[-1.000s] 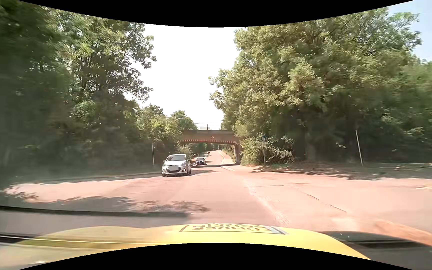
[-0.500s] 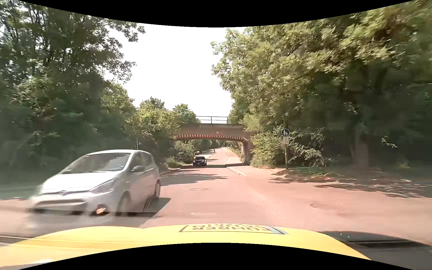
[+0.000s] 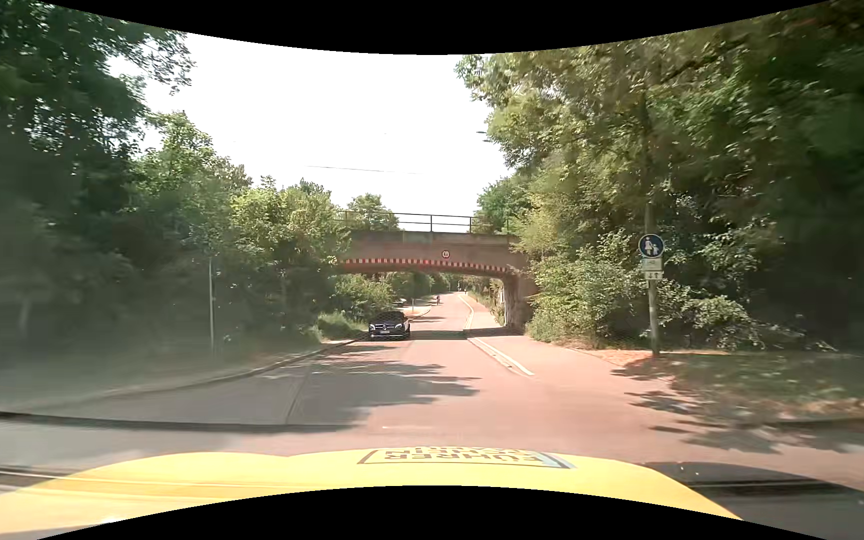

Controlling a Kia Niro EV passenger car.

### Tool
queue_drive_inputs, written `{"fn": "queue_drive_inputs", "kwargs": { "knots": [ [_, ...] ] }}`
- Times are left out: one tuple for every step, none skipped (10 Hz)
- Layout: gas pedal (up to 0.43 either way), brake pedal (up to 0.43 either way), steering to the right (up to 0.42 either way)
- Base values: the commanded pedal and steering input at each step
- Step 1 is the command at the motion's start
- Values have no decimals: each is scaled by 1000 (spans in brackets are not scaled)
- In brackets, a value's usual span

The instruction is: Follow the waypoints while adhering to traffic rules and regulations

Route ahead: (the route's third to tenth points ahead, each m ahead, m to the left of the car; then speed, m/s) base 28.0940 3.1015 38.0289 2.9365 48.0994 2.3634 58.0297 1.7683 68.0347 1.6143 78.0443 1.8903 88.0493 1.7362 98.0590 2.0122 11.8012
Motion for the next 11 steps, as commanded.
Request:
{"fn": "queue_drive_inputs", "kwargs": {
  "knots": [
    [59,0,-17],
    [67,0,-15],
    [67,0,-14],
    [67,0,-14],
    [67,0,-10],
    [67,0,-8],
    [67,0,-7],
    [67,0,-7],
    [59,0,-6],
    [59,0,0],
    [59,0,4]
  ]
}}
